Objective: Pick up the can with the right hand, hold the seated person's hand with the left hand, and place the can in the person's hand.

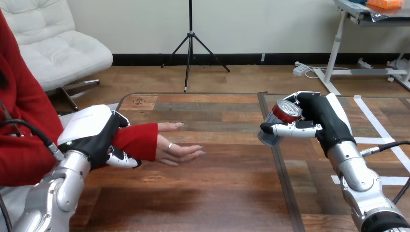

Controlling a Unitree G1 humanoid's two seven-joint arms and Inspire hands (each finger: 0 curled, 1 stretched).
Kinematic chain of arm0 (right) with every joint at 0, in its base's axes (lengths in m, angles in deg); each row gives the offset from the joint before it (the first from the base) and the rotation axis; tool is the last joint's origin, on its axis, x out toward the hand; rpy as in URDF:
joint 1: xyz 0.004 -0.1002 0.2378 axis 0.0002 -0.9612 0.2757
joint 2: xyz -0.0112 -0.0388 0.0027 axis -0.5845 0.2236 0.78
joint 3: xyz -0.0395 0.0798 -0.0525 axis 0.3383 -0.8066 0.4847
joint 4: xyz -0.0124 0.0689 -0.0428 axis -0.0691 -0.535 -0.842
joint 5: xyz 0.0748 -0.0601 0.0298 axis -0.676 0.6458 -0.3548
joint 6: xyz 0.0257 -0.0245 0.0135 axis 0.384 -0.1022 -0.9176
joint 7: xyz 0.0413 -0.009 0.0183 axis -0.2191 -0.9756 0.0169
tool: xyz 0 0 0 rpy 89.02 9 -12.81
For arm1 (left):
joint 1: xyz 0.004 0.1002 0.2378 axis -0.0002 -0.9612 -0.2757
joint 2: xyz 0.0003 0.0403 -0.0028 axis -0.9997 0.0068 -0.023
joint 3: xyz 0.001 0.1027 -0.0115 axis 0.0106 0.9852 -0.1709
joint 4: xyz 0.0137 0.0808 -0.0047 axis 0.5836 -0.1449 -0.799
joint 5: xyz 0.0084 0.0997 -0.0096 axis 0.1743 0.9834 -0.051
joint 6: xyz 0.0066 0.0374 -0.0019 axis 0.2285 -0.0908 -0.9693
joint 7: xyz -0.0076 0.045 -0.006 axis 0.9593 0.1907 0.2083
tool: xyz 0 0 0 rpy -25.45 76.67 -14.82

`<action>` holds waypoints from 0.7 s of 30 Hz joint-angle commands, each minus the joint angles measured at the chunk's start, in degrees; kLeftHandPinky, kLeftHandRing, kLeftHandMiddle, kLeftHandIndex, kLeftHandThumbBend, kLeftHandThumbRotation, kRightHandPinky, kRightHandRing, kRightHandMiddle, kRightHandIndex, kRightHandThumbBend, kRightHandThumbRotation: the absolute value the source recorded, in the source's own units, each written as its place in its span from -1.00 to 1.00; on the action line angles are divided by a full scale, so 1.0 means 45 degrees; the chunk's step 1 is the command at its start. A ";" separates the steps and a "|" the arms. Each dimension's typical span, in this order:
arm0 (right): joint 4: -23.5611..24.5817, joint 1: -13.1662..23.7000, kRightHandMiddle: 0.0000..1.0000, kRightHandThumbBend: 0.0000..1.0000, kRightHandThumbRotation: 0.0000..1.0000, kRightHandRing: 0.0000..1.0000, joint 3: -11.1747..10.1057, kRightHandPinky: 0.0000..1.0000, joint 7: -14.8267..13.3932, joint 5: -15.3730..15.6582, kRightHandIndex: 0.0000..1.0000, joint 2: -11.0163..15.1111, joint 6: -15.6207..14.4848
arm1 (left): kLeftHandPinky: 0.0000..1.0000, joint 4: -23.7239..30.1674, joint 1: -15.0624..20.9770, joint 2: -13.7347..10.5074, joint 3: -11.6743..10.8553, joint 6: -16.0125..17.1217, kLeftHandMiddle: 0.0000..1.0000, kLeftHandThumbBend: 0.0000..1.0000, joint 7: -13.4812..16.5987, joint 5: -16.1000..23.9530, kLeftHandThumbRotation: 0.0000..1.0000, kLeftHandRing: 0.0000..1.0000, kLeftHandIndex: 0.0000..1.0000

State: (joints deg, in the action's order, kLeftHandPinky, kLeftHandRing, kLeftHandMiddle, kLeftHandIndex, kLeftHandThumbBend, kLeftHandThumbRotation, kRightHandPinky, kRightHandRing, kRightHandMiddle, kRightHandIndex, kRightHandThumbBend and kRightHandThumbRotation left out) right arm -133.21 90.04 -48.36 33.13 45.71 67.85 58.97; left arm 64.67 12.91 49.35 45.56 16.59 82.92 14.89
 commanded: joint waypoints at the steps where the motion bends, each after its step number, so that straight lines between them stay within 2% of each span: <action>1: 0.0720 0.1346 -0.17 0.65 -1.00 -0.27 -0.0228 -0.37 -0.0084 -0.0168 -0.13 0.0392 0.0181 | -0.61 0.0626 0.0873 -0.0084 -0.0349 0.0233 -0.30 0.32 0.0318 -0.0173 -1.00 -0.48 -0.27; 13: 0.0740 0.1341 -0.17 0.65 -1.00 -0.27 -0.0231 -0.37 -0.0055 -0.0175 -0.13 0.0405 0.0250 | -0.58 0.0518 0.0853 -0.0080 -0.0401 0.0506 -0.28 0.35 0.0505 -0.0256 -1.00 -0.45 -0.26; 21: 0.0719 0.1369 -0.18 0.67 -1.00 -0.28 -0.0315 -0.38 0.0065 -0.0324 -0.13 0.0348 0.0303 | -0.57 0.0579 0.0848 -0.0047 -0.0468 0.0420 -0.27 0.33 0.0371 -0.0377 -1.00 -0.44 -0.25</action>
State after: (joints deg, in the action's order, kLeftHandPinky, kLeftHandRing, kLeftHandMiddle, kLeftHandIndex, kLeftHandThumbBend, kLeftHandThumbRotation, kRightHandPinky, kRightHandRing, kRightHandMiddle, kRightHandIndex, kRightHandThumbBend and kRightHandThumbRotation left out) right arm -133.21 90.04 -48.37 33.25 45.64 67.85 58.98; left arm 64.67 12.73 49.73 45.57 18.10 82.92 13.72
